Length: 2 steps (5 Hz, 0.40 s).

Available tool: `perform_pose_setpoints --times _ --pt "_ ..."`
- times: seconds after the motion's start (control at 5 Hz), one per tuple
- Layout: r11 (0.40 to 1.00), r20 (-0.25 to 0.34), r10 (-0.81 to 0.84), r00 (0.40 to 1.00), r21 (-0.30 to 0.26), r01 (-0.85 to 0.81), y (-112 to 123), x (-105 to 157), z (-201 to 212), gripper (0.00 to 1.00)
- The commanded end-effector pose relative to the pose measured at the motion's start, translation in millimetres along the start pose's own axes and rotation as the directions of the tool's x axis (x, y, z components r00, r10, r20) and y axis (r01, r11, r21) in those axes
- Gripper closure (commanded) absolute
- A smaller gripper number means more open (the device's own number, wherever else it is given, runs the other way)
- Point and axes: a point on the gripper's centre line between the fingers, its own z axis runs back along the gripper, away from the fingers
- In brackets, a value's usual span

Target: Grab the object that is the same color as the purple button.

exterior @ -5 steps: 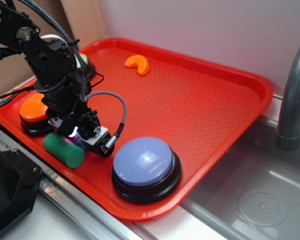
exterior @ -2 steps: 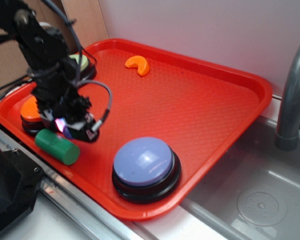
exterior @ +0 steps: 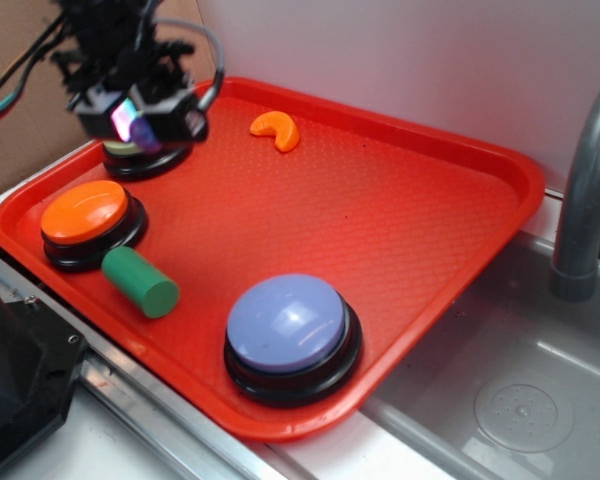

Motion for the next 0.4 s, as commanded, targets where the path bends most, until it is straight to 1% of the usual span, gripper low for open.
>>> perform_pose_setpoints --times 0.0,0.2 --pt "0.995 0.111 0.052 0.992 -0.088 -0.042 -20.4 59.1 67.1 1.00" --pt "0.998 0.074 0.047 0.996 -0.048 -0.044 -22.0 63.2 64.4 1.00"
